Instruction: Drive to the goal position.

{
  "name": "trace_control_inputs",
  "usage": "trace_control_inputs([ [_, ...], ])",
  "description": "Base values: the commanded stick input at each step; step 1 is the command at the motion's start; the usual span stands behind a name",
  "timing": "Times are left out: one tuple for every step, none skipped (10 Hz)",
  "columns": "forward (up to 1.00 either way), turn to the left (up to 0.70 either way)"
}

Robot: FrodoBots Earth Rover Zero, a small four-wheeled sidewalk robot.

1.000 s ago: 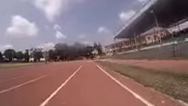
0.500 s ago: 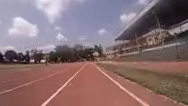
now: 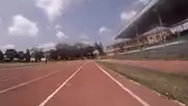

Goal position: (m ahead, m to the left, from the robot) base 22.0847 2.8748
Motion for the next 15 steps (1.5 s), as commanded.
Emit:
trace_control_inputs([
  [0.7,0.0],
  [0.7,0.0],
  [0.7,0.0],
  [0.7,0.0],
  [0.7,0.0],
  [0.7,0.0],
  [0.7,0.0],
  [0.7,0.0],
  [0.7,0.0],
  [0.7,0.0],
  [0.7,0.0],
  [0.7,0.0],
  [0.7,0.0],
  [0.7,0.0],
  [0.7,0.0],
])
